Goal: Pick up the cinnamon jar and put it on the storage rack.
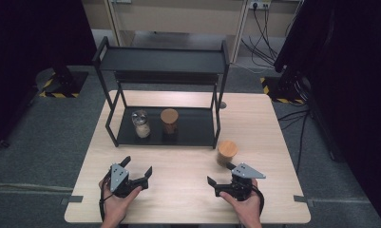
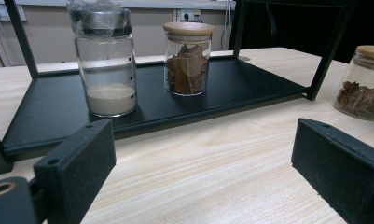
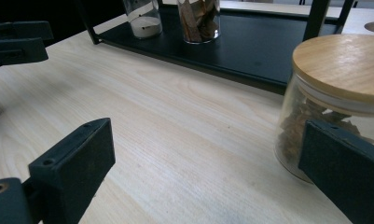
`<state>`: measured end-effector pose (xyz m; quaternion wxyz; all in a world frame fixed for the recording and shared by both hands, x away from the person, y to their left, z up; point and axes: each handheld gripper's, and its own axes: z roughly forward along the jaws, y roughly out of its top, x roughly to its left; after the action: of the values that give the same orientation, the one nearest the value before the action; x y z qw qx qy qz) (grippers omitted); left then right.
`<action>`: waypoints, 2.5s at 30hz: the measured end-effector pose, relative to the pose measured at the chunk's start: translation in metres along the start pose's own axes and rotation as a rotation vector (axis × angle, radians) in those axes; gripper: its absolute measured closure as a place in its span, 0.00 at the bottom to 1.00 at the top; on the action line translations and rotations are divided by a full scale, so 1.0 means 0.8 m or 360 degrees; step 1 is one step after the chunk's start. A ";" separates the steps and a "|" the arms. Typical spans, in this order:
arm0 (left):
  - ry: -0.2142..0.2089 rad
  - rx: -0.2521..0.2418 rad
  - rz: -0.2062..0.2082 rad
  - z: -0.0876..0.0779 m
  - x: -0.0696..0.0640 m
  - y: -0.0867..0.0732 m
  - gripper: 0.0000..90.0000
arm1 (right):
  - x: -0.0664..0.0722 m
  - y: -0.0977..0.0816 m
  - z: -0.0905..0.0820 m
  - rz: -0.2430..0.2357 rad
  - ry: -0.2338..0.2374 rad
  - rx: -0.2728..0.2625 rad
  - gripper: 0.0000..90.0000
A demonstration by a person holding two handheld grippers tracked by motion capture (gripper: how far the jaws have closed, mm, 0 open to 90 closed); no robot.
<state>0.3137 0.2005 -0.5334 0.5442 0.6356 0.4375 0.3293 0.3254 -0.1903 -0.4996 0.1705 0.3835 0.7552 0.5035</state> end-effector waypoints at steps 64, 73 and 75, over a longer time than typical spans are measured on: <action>0.0000 0.0002 0.0004 0.000 0.000 0.000 0.06 | -0.043 -0.028 -0.074 0.0153 -0.0303 -0.0159 0.04; 0.0000 0.0000 0.0008 0.000 -0.001 0.000 0.06 | -0.045 -0.030 -0.076 0.0161 -0.0307 -0.0168 0.04; 0.0001 0.0000 0.0008 0.000 -0.001 0.000 0.06 | -0.045 -0.031 -0.076 0.0162 -0.0308 -0.0167 0.04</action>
<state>0.3135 0.2001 -0.5334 0.5434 0.6365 0.4360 0.3308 0.2996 -0.2609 -0.4996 0.2367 0.4587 0.6873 0.5111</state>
